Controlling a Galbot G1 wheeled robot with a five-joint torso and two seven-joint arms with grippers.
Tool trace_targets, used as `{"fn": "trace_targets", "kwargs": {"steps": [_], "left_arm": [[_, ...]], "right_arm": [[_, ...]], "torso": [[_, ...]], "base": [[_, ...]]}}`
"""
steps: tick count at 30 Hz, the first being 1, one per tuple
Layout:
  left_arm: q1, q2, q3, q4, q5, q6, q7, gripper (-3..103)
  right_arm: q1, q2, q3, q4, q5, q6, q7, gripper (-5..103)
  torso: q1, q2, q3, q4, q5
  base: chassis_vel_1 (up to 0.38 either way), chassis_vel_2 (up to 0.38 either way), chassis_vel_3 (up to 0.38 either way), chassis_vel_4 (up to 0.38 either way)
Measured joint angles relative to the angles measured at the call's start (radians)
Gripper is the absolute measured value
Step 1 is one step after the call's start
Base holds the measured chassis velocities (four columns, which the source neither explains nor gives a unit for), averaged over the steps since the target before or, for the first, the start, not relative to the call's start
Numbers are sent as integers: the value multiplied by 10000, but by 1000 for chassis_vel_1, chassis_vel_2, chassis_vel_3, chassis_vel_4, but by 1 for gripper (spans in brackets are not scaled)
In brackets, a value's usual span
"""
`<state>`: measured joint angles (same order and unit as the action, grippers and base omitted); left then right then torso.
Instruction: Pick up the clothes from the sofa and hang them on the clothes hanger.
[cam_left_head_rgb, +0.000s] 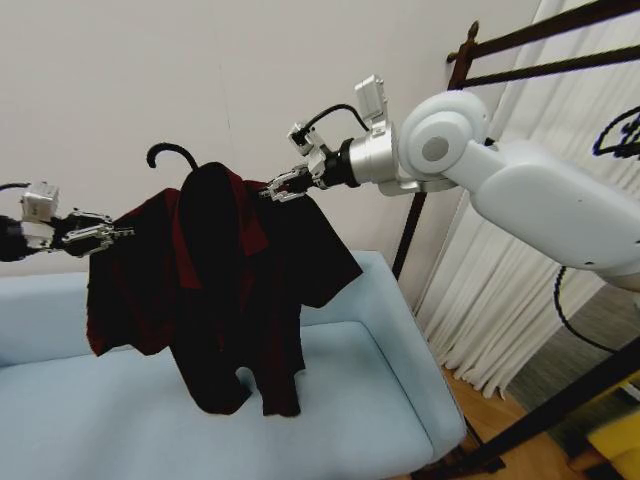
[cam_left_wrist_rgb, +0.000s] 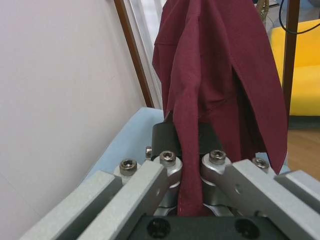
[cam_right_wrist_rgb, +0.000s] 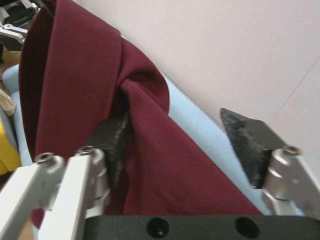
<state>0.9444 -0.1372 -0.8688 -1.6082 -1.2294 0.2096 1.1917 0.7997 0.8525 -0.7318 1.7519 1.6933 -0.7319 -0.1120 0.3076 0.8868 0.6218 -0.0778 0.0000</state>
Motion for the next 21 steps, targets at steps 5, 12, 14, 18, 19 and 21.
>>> {"fn": "trace_targets", "kwargs": {"steps": [5, 12, 14, 18, 19, 21], "left_arm": [[0, 84, -39, 92, -19, -62, 163, 3], [-1, 106, -70, 80, -49, -70, 189, 3], [-1, 89, -75, 29, -51, -70, 153, 3], [-3, 39, -75, -78, -58, -63, -14, 3], [-4, 30, -75, -112, -70, -56, -100, 3], [-4, 23, -75, -140, -84, -50, -159, 3]], "right_arm": [[127, -37, -129, 109, 46, 5, -136, 44], [143, -113, -163, 182, 48, 11, -201, 27], [111, -189, -163, 253, 58, 13, -206, 22], [69, -281, -159, 354, 112, 18, -200, 5], [61, -317, -151, 378, 174, 20, -174, 3], [58, -347, -138, 399, 255, 21, -117, 2]], "torso": [[0, 0, 0, -2, 1], [0, 0, 0, 0, 0], [0, 0, 0, -1, 1], [0, 0, 0, -2, 1], [0, 1, 0, -1, 1], [0, 0, 0, -1, 1]], "base": [[0, 0, 0, 0], [0, 0, 0, 0], [0, 0, 0, 0], [0, 0, 0, 0], [0, 0, 0, 0], [0, 0, 0, 0]]}}
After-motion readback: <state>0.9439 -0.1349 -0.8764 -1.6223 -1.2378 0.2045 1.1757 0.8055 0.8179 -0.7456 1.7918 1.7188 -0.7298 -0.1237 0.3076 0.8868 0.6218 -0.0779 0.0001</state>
